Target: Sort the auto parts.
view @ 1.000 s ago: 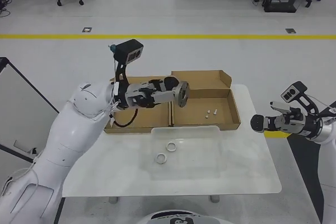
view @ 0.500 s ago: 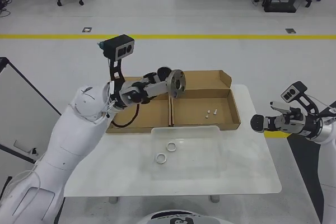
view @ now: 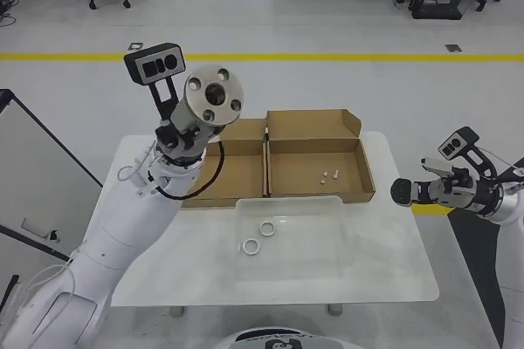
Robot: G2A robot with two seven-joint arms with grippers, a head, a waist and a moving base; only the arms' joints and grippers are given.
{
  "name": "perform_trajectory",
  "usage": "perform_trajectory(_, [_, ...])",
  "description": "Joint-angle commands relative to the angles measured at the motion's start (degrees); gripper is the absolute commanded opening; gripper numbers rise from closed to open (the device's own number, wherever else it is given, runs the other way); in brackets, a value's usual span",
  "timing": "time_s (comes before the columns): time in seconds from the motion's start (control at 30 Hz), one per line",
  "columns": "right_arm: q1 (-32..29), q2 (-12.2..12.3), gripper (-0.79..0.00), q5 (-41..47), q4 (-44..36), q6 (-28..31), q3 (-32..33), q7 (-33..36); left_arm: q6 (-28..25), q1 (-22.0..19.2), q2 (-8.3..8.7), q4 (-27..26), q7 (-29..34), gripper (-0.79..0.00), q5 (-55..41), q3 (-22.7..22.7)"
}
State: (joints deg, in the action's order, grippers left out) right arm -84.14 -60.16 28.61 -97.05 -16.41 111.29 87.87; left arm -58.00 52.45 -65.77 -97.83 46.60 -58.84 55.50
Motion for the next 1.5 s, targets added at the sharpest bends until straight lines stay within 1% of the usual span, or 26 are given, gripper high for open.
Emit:
perform_trajectory(0.0, [0.0,0.0,0.0,0.0,0.0,0.0,0.0,0.0,0.0,0.9,-0.39,-1.58,-0.3,-0.785,-0.94,0.2])
perform_trajectory(0.13, [0.0,0.0,0.0,0.0,0.0,0.0,0.0,0.0,0.0,2.54,-1.11,-4.51,-0.3,-0.785,-2.1,0.56])
perform_trajectory(0.43, [0.0,0.0,0.0,0.0,0.0,0.0,0.0,0.0,0.58,5.66,-2.95,-6.73,0.29,-0.785,-9.44,3.29])
perform_trajectory(0.63, [0.0,0.0,0.0,0.0,0.0,0.0,0.0,0.0,4.01,6.93,-3.87,-5.96,3.71,-0.785,-8.13,6.0])
perform_trajectory(0.77, [0.0,0.0,0.0,0.0,0.0,0.0,0.0,0.0,6.21,7.43,-4.22,-5.06,5.92,-0.785,-3.95,7.73])
perform_trajectory(0.97, [0.0,0.0,0.0,0.0,0.0,0.0,0.0,0.0,8.24,7.37,-4.22,-4.02,7.95,-0.785,5.59,9.32])
perform_trajectory(1.1, [0.0,0.0,0.0,0.0,0.0,0.0,0.0,0.0,8.31,7.41,-3.92,-4.53,8.02,-0.785,10.39,9.35])
perform_trajectory(1.2, [0.0,0.0,0.0,0.0,0.0,0.0,0.0,0.0,7.35,7.73,-3.84,-6.06,7.05,-0.785,8.95,8.55])
perform_trajectory(1.47, [0.0,0.0,0.0,0.0,0.0,0.0,0.0,0.0,7.18,8.37,-3.72,-10.72,6.9,-0.785,1.99,7.43])
